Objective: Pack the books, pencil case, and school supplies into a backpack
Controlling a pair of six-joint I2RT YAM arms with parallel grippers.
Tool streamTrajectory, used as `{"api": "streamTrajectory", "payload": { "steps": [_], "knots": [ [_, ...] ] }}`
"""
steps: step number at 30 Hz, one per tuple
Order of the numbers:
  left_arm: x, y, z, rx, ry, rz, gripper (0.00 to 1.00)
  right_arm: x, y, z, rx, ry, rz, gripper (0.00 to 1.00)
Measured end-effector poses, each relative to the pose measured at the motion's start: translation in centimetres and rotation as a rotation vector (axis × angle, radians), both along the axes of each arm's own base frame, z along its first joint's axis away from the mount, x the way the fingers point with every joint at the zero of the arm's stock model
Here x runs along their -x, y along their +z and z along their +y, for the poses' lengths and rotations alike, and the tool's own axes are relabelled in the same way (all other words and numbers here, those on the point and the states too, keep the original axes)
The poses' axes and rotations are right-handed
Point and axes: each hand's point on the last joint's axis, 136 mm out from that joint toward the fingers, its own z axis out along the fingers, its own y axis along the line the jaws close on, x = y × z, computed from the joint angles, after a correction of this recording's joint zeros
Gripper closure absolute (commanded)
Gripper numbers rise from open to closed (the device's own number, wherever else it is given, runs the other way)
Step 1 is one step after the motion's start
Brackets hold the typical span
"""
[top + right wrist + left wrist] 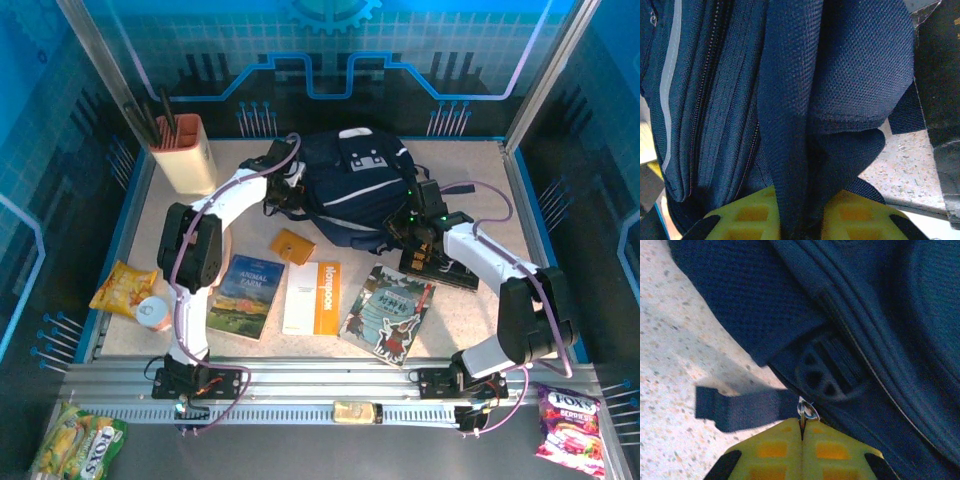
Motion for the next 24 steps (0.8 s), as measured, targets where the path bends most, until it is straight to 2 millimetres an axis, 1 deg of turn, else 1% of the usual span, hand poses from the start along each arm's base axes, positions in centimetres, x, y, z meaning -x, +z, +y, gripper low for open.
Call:
{"api": "streamTrajectory", "payload": {
  "steps": [1,4,6,8,10,13,15,19,21,22,24],
  "knots": [
    [-0.4,-0.1,0.1,-0.003,0.013,-0.004,0.98,0.0,0.1,0.1,-0.004,-0.002,-0.002,0.79],
    [-1.5,0.0,0.6,-0.013,0.057,-0.023,0.79,-0.3,0.4,0.9,-0.016,0.0,-0.011,0.78],
    [-1.9,0.2,1.1,-0.02,0.099,-0.038,0.62,-0.5,0.4,1.9,-0.019,0.009,-0.009,0.77],
    [-2.4,0.6,1.6,-0.019,0.139,-0.063,0.51,-0.8,0.1,3.1,-0.017,0.02,-0.003,0.77],
    [-2.1,1.1,2.5,-0.022,0.187,-0.084,0.43,-1.0,-0.3,4.5,-0.013,0.039,0.007,0.77],
    [-0.2,2.8,4.4,-0.021,0.268,-0.106,0.36,-1.3,-1.0,6.3,0.013,0.066,0.009,0.77],
    [1.2,4.8,6.0,0.005,0.335,-0.138,0.28,-1.4,-1.2,7.4,0.03,0.081,0.007,0.75],
    [3.8,8.5,9.0,0.071,0.444,-0.216,0.17,-2.0,-1.6,9.9,0.036,0.125,0.019,0.67],
    [5.1,9.8,10.1,0.11,0.487,-0.248,0.14,-2.4,-2.1,11.4,0.042,0.17,0.031,0.56],
    [5.6,10.1,10.3,0.124,0.495,-0.255,0.12,-2.5,-2.3,12.0,0.044,0.185,0.036,0.51],
    [6.9,10.3,10.8,0.157,0.513,-0.259,0.08,-2.5,-2.7,13.0,0.064,0.237,0.044,0.38]
  ]
}}
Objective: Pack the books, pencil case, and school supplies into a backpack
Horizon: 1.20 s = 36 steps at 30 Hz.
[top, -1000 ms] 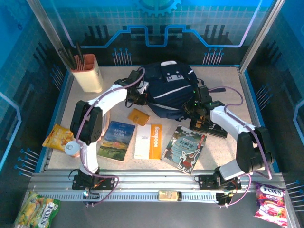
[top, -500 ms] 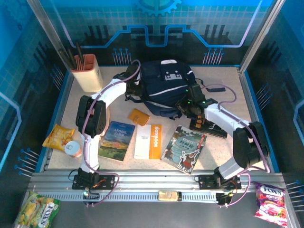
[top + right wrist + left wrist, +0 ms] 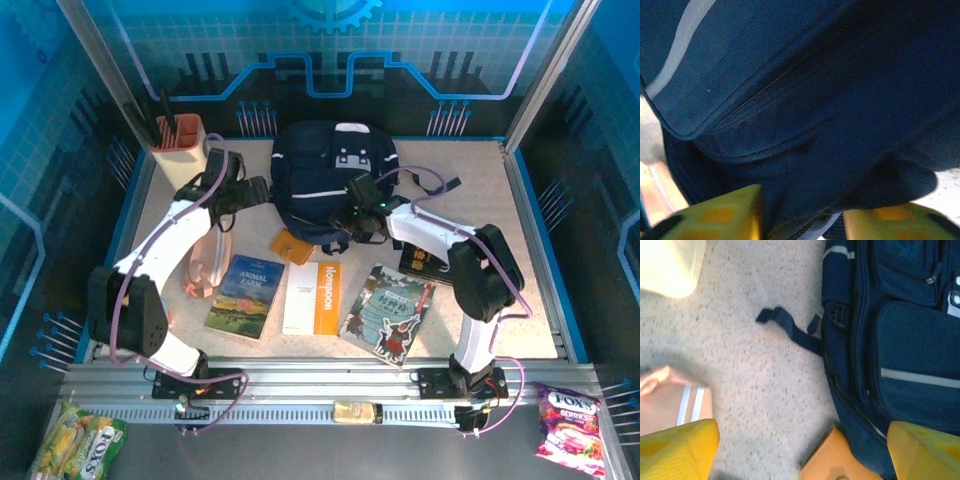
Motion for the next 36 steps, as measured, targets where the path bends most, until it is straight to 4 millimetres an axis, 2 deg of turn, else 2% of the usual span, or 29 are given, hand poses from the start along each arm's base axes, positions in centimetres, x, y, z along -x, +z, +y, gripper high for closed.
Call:
{"api": "streamTrajectory", "payload": {
  "steps": [4,8,13,16,20,24,29,31,36],
  "knots": [
    [2.0,-0.7,0.2,0.046,-0.001,0.011,0.03,0.2,0.2,-0.1,0.061,0.061,-0.011,0.17],
    [3.5,-0.9,0.7,0.074,-0.001,0.001,0.01,0.7,1.1,-2.1,0.186,0.115,-0.053,0.0],
    [3.9,-0.3,0.5,0.118,-0.004,-0.028,0.01,1.8,4.3,-6.0,0.326,0.145,-0.18,0.0],
    [3.5,0.2,0.3,0.148,0.0,-0.049,0.01,2.0,5.1,-8.7,0.385,0.138,-0.224,0.0],
    [3.3,0.5,-0.6,0.206,-0.022,-0.053,0.01,1.4,3.7,-12.0,0.419,0.126,-0.195,0.0],
    [2.7,0.5,-2.5,0.305,-0.076,-0.033,0.01,2.2,1.2,-14.2,0.411,0.111,-0.125,0.01],
    [2.6,-0.5,-5.1,0.376,-0.136,0.016,0.01,5.3,-2.4,-15.3,0.367,0.107,-0.001,0.02],
    [2.9,-0.9,-6.5,0.384,-0.17,0.039,0.01,6.5,-2.9,-15.4,0.348,0.103,0.032,0.03],
    [4.9,-1.9,-10.6,0.378,-0.273,0.097,0.01,9.5,-2.6,-15.9,0.297,0.064,0.054,0.04]
  ]
}}
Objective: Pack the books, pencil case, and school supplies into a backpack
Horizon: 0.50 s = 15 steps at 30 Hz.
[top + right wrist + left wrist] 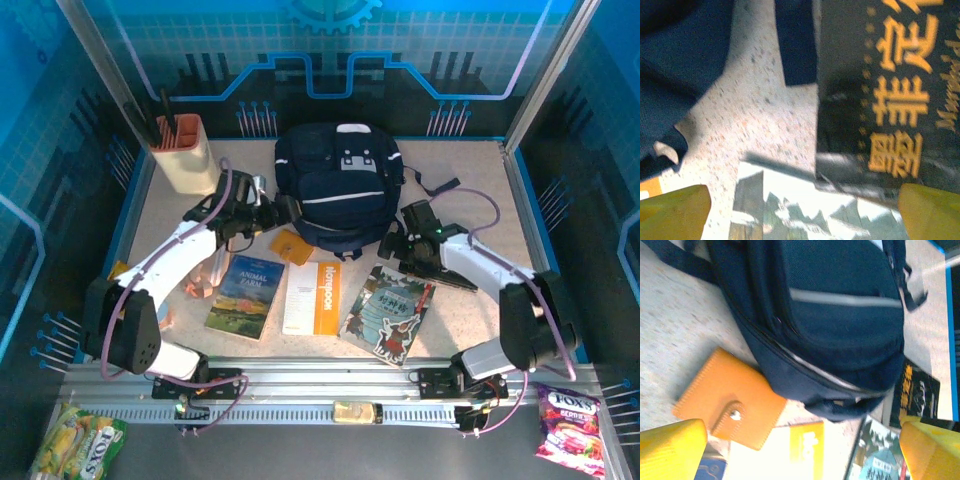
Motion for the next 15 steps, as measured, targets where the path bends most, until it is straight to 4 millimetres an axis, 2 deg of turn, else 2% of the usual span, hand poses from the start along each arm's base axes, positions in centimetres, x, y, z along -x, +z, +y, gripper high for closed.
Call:
{"api": "streamTrajectory", "payload": {
  "steps": [3,9,15],
  "knots": [
    [1.6,-0.3,-2.7,-0.013,-0.073,0.01,0.01,1.9,-0.7,-0.4,-0.018,-0.035,0.028,0.04],
    [4.5,-1.2,-7.6,-0.02,-0.195,0.028,0.03,5.2,-3.6,-1.1,-0.033,-0.088,0.115,0.05],
    [6.8,-4.0,-11.2,-0.045,-0.273,0.091,0.1,4.1,-4.1,-1.4,-0.042,-0.113,0.096,0.07]
  ]
}}
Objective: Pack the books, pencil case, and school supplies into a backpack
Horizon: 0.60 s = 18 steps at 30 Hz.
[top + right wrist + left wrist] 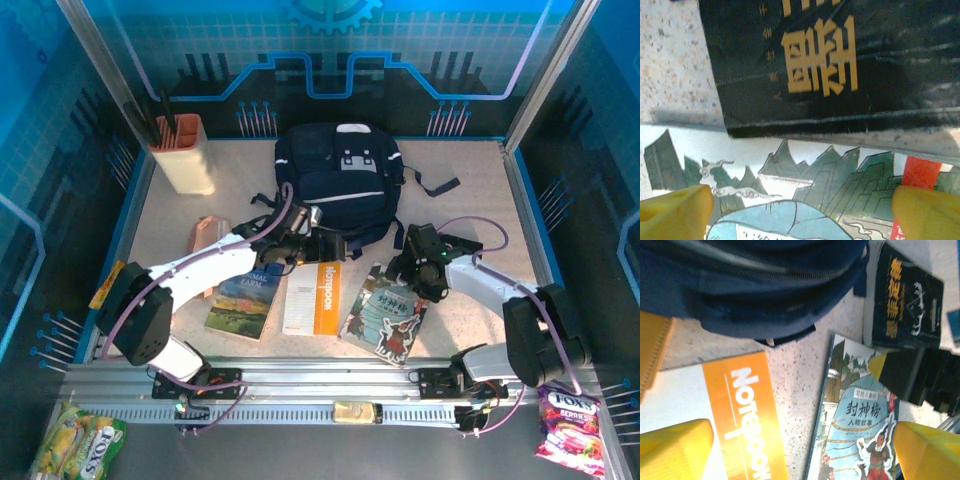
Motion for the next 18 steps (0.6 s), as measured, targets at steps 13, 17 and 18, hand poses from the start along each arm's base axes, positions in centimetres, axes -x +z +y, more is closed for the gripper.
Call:
{"api": "streamTrajectory", "payload": {
  "steps": [13,17,18],
  "knots": [
    [3.3,-4.4,-5.3,-0.073,-0.103,0.09,0.29,-5.7,1.9,0.3,-0.04,0.092,-0.112,0.16],
    [3.2,-4.6,-6.9,-0.081,-0.121,0.085,0.37,-5.0,4.5,0.4,-0.066,0.1,-0.182,0.19],
    [3.1,-4.7,-7.3,-0.084,-0.124,0.082,0.39,-4.5,5.0,0.4,-0.077,0.098,-0.195,0.2]
  ]
}}
